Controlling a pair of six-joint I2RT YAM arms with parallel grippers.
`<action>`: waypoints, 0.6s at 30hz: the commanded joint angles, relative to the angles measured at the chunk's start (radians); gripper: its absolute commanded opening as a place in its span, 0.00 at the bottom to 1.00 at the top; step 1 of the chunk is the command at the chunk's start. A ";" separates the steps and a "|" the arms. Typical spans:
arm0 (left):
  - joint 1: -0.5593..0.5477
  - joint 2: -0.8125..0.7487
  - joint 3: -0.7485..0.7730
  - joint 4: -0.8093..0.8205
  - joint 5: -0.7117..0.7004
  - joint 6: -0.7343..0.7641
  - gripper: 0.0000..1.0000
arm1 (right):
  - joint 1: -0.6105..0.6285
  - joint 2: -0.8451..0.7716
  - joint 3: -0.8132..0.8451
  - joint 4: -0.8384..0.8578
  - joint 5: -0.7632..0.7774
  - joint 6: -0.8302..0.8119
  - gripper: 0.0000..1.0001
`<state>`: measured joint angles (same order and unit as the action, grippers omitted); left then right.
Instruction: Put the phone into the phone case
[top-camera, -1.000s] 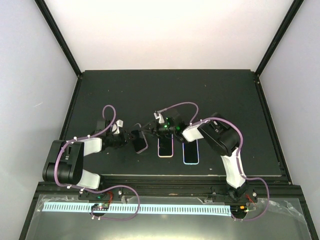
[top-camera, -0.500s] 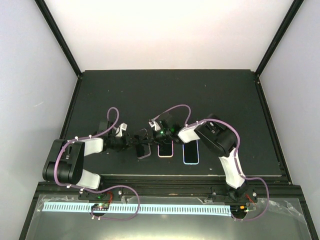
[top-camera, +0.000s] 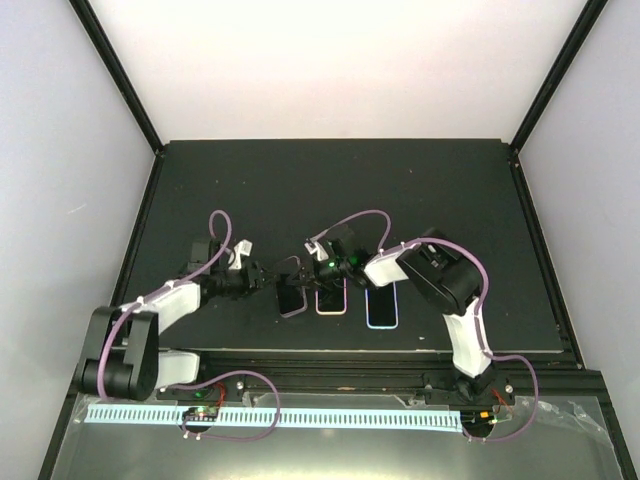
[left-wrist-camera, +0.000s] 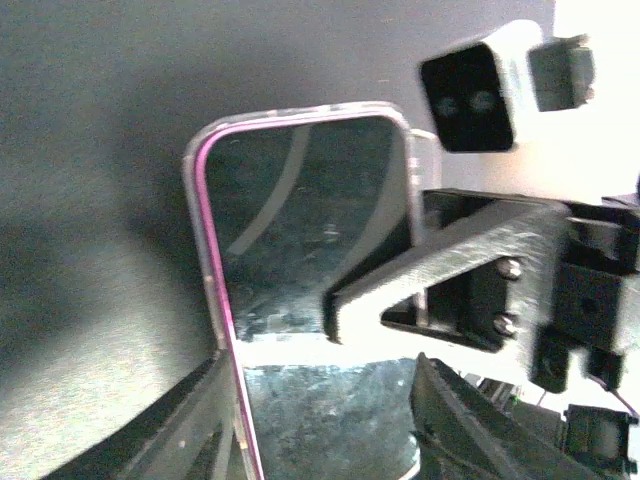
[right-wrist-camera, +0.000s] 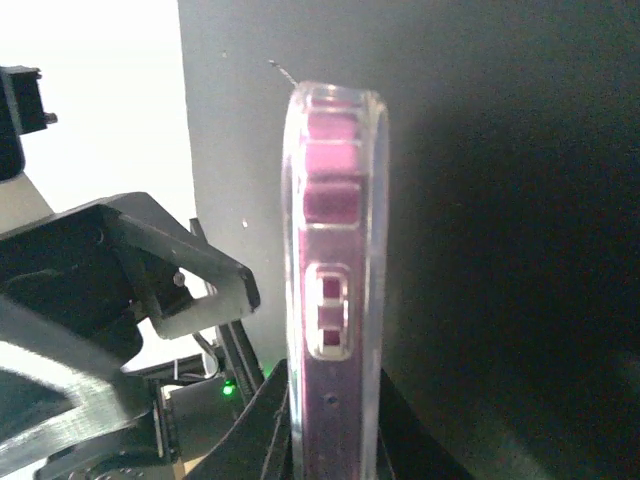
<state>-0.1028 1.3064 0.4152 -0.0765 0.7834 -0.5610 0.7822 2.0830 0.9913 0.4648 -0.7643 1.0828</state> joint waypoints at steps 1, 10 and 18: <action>0.025 -0.112 0.028 -0.028 0.094 -0.005 0.55 | -0.016 -0.103 -0.024 0.123 -0.056 0.029 0.13; 0.084 -0.292 0.120 -0.142 0.210 0.009 0.79 | -0.025 -0.246 -0.085 0.291 -0.127 0.121 0.13; 0.096 -0.380 0.131 -0.029 0.349 -0.104 0.82 | -0.025 -0.353 -0.141 0.468 -0.167 0.233 0.14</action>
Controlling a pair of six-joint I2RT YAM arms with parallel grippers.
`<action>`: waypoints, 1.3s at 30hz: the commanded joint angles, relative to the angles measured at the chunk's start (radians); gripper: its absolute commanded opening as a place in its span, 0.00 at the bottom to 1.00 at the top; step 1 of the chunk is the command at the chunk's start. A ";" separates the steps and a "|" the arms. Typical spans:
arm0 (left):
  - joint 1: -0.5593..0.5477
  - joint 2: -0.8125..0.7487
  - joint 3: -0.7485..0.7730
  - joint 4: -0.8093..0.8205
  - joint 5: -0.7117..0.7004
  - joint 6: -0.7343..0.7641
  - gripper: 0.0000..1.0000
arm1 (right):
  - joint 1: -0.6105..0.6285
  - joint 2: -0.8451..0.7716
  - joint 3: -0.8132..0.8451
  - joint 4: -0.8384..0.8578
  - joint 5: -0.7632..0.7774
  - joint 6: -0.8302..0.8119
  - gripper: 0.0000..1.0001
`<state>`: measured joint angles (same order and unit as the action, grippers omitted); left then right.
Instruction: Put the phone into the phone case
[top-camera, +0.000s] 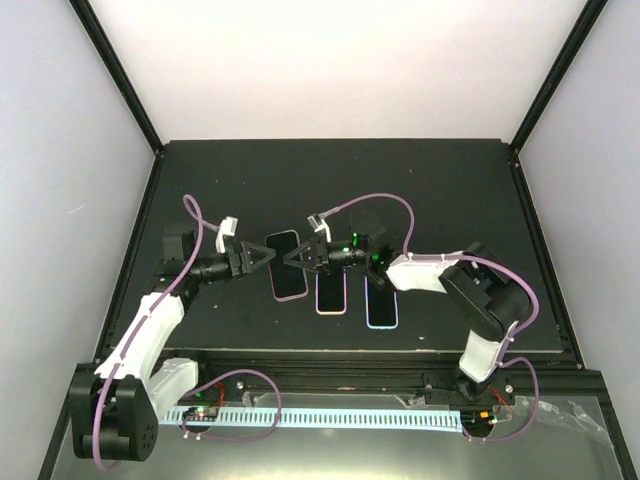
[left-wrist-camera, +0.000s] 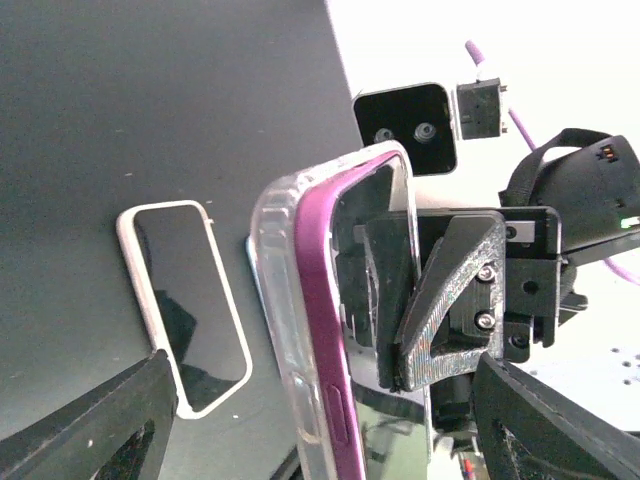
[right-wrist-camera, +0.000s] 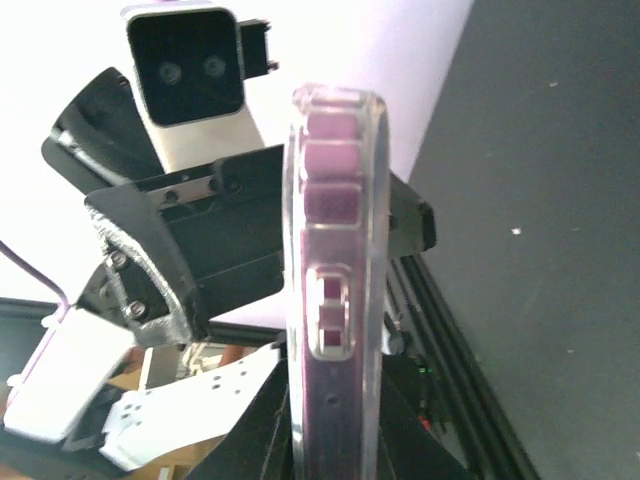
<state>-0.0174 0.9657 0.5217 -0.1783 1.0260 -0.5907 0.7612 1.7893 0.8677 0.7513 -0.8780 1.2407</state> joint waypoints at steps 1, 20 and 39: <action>0.012 -0.054 0.020 0.112 0.115 -0.100 0.82 | -0.004 -0.068 -0.024 0.204 -0.057 0.089 0.14; 0.011 -0.127 -0.076 0.515 0.161 -0.433 0.49 | -0.001 -0.099 -0.061 0.394 -0.095 0.232 0.15; 0.011 -0.125 -0.041 0.349 0.135 -0.338 0.03 | 0.009 -0.100 -0.075 0.358 -0.070 0.223 0.16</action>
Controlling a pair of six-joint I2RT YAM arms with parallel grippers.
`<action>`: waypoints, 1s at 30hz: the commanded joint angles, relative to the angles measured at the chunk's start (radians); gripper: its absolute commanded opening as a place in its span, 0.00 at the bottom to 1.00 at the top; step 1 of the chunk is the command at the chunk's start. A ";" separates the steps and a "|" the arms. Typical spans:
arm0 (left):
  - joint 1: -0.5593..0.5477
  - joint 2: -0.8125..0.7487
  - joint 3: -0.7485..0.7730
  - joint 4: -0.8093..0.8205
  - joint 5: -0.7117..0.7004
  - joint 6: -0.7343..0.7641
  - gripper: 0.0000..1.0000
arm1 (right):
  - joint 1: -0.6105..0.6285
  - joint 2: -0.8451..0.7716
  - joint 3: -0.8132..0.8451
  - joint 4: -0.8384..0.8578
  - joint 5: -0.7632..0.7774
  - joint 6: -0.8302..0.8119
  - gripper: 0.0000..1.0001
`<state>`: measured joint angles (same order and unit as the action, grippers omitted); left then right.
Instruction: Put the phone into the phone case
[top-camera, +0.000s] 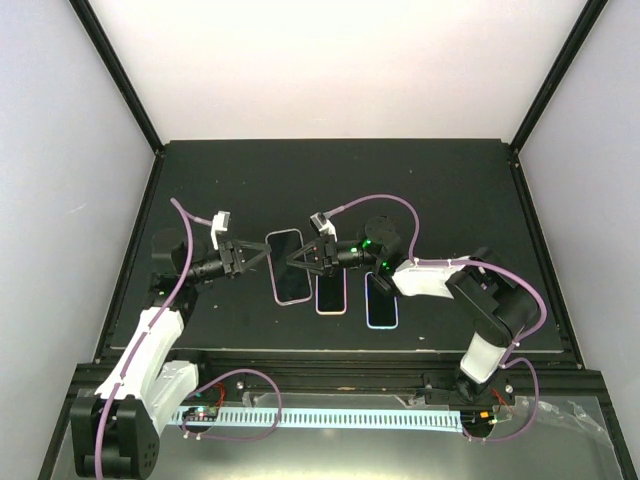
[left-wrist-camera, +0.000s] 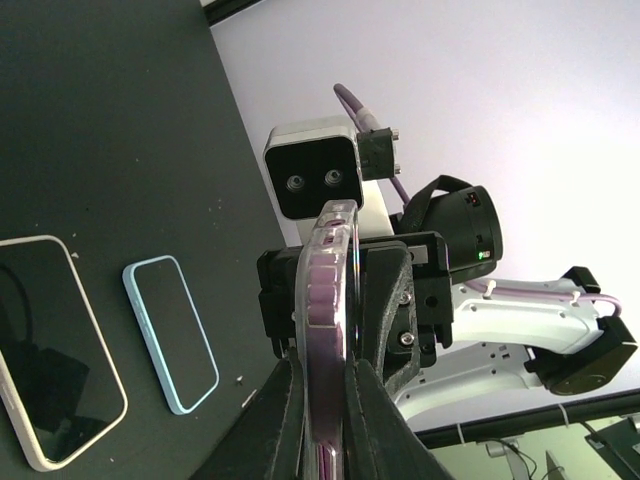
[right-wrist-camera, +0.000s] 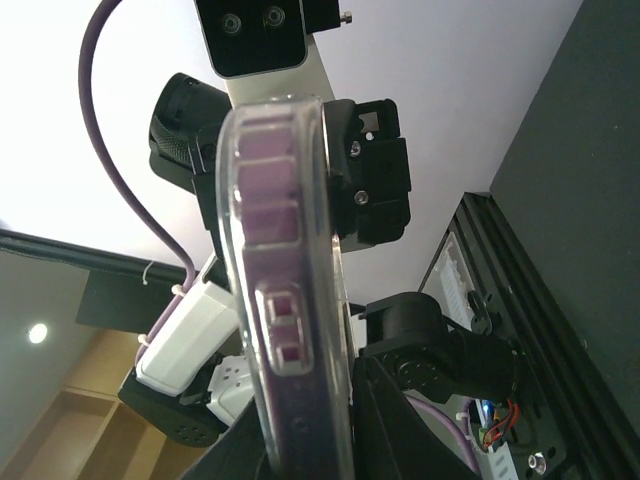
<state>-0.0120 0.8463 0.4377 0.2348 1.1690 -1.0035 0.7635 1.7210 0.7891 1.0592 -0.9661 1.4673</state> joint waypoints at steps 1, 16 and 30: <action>0.007 -0.008 0.045 -0.075 -0.011 0.075 0.05 | 0.006 -0.033 0.003 0.048 0.027 0.000 0.16; 0.003 -0.042 -0.002 -0.197 0.004 0.087 0.64 | -0.027 -0.016 0.079 -0.041 0.176 0.042 0.16; -0.049 -0.056 -0.095 -0.109 -0.011 -0.026 0.48 | -0.031 0.051 0.101 -0.074 0.267 0.034 0.16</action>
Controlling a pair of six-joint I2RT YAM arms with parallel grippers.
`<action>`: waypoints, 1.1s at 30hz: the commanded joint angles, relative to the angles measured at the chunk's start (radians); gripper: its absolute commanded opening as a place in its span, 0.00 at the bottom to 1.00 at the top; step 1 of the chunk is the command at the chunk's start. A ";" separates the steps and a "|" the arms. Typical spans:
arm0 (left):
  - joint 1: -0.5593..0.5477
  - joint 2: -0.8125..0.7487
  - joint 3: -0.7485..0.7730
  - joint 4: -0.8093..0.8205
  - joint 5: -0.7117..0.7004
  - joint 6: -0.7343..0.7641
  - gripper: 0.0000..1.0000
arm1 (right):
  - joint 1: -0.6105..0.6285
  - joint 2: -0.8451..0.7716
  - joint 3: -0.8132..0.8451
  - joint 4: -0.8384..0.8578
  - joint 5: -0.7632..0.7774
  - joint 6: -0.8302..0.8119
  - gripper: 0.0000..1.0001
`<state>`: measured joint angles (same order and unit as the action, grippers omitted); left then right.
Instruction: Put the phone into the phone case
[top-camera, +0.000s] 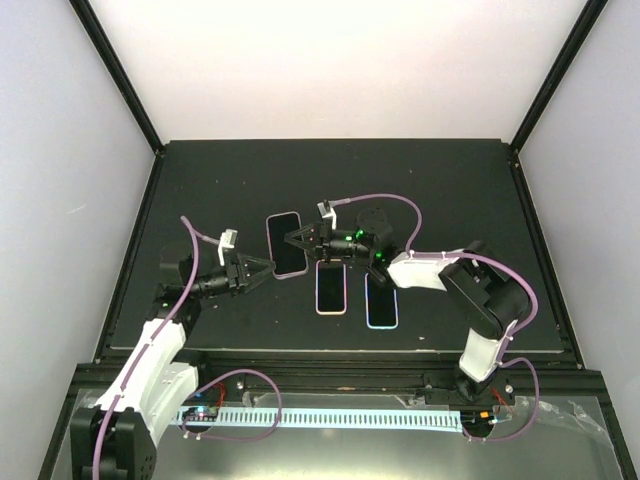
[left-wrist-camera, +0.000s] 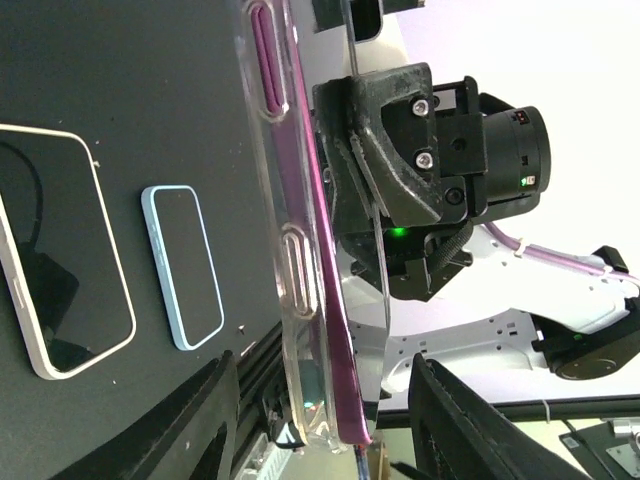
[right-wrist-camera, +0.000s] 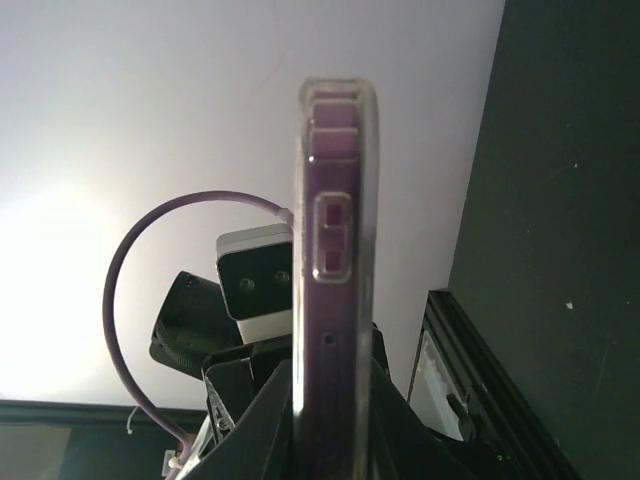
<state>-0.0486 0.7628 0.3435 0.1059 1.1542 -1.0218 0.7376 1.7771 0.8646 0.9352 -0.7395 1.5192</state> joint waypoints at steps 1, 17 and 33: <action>-0.018 0.040 -0.001 0.021 0.007 -0.003 0.48 | -0.005 -0.004 0.024 0.045 0.042 -0.021 0.15; -0.053 0.066 -0.008 -0.003 -0.052 0.019 0.09 | -0.005 -0.011 -0.004 0.004 0.052 -0.053 0.15; -0.053 0.110 0.092 -0.244 -0.201 0.217 0.02 | -0.007 0.004 0.017 -0.171 0.033 -0.196 0.25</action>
<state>-0.1028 0.8452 0.3904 -0.1028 1.0538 -0.8768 0.7376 1.7805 0.8581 0.7826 -0.6907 1.3739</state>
